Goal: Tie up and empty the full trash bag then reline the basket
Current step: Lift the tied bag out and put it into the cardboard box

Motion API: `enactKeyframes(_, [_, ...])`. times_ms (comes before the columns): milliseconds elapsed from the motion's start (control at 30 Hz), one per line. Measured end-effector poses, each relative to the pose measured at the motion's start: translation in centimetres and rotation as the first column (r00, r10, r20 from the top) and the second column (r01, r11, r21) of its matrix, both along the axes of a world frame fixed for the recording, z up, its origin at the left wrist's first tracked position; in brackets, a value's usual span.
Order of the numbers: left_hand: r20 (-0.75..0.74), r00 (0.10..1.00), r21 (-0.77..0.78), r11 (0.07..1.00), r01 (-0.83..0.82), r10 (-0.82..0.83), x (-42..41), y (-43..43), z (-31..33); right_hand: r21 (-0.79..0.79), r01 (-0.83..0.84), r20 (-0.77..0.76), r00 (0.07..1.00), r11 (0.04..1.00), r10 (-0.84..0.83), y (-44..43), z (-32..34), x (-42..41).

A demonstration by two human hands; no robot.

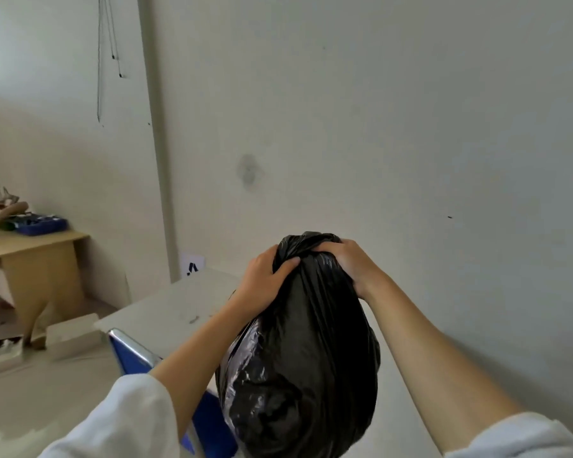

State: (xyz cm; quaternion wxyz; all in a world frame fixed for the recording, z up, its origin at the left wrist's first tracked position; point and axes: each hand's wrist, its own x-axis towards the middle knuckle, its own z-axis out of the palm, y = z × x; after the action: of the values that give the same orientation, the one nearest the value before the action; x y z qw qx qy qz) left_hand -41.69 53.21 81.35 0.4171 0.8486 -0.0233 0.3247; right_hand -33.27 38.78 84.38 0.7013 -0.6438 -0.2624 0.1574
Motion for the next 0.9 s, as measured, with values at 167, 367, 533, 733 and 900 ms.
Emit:
enactKeyframes(167, [0.039, 0.997, -0.015, 0.998, -0.060, 0.061, 0.2, 13.8, 2.7, -0.049, 0.115, 0.189, 0.976, 0.992, -0.104, 14.0, 3.3, -0.1])
enactKeyframes(367, [0.141, 0.984, -0.055, 0.994, -0.099, 0.106, 0.7, 31.6, 4.5, 0.005, 0.059, 0.296, 0.953, 0.998, -0.058, 31.5, 5.2, -1.2])
enactKeyframes(533, [0.104, 0.990, -0.076, 0.994, -0.084, 0.091, 1.7, 46.1, 4.1, 0.045, 0.081, 0.247, 0.965, 0.996, -0.090, 44.8, 4.8, -1.1])
enactKeyframes(733, [0.088, 0.990, -0.053, 0.993, -0.103, 0.107, 4.2, 60.5, 3.4, 0.071, 0.108, 0.201, 0.972, 0.992, -0.120, 59.1, 3.8, 1.5])
enactKeyframes(900, [0.111, 0.987, -0.084, 0.991, -0.107, 0.116, 7.5, 72.3, 2.8, 0.064, 0.078, 0.233, 0.968, 0.995, -0.091, 71.8, 3.3, 5.7])
